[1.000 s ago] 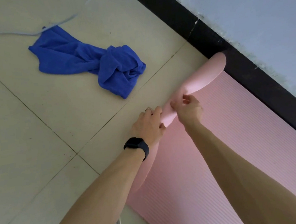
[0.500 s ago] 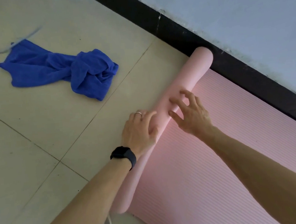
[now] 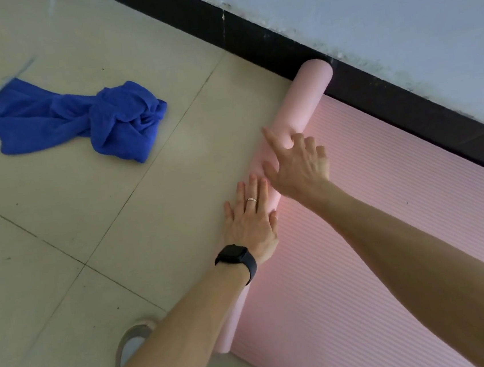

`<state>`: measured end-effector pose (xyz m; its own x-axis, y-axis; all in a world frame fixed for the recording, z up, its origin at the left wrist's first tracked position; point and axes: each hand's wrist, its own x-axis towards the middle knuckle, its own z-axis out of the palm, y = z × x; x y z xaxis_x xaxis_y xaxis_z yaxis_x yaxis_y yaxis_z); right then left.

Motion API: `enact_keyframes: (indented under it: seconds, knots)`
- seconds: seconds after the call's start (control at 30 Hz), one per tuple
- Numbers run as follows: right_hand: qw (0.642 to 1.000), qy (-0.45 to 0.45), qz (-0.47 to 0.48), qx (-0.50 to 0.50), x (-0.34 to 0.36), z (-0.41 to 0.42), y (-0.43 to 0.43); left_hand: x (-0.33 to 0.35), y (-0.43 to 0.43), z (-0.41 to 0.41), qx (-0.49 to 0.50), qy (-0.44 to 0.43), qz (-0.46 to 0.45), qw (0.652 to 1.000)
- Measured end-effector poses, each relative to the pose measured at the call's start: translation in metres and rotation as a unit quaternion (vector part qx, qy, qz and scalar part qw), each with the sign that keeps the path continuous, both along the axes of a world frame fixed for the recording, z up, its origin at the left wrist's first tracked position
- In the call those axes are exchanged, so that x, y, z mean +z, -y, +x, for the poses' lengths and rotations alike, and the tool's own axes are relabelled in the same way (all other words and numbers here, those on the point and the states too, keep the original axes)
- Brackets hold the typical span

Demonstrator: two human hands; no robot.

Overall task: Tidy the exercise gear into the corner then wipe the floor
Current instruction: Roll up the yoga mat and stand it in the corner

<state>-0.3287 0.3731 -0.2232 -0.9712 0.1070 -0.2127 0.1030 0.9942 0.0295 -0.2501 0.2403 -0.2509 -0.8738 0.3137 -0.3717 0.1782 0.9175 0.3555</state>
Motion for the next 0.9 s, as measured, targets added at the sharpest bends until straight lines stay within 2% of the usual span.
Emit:
enact_keyframes:
  seconds: [0.1, 0.2, 0.23, 0.33, 0.43, 0.53, 0.6, 0.67, 0.77, 0.9]
  knots:
    - [0.999, 0.016, 0.039, 0.005, -0.005, -0.001, 0.0, 0.006, 0.001, -0.007, 0.009, 0.031, 0.059, 0.998]
    - [0.998, 0.037, -0.058, -0.003, -0.011, 0.005, -0.015, 0.014, 0.019, -0.016, 0.075, 0.066, 0.183, 0.978]
    - [0.996, 0.037, -0.08, -0.002, -0.013, 0.008, -0.021, 0.014, 0.03, -0.018, 0.075, 0.053, 0.176, 0.98]
    - [0.993, 0.031, -0.11, -0.001, -0.015, 0.022, -0.038, 0.008, 0.045, -0.015, 0.008, 0.014, 0.048, 0.999]
    - [0.998, 0.006, -0.058, 0.001, -0.008, 0.027, -0.055, 0.004, 0.013, 0.007, 0.02, 0.001, 0.069, 0.997]
    - [0.996, -0.079, -0.028, 0.031, 0.007, 0.018, -0.057, -0.002, -0.017, 0.03, 0.029, -0.056, 0.045, 0.997]
    - [0.99, -0.092, -0.07, 0.076, 0.008, 0.016, -0.058, -0.006, -0.028, 0.04, 0.024, -0.089, 0.015, 0.996]
    - [0.981, -0.053, -0.15, 0.114, 0.001, 0.025, -0.064, -0.008, -0.036, 0.047, 0.015, -0.117, -0.001, 0.993]
    - [0.973, -0.017, -0.212, 0.089, -0.005, 0.038, -0.074, -0.01, -0.047, 0.057, -0.018, -0.134, -0.027, 0.99]
    - [0.986, -0.041, -0.128, 0.095, -0.009, 0.045, -0.08, -0.009, -0.057, 0.065, -0.035, -0.111, -0.055, 0.992]
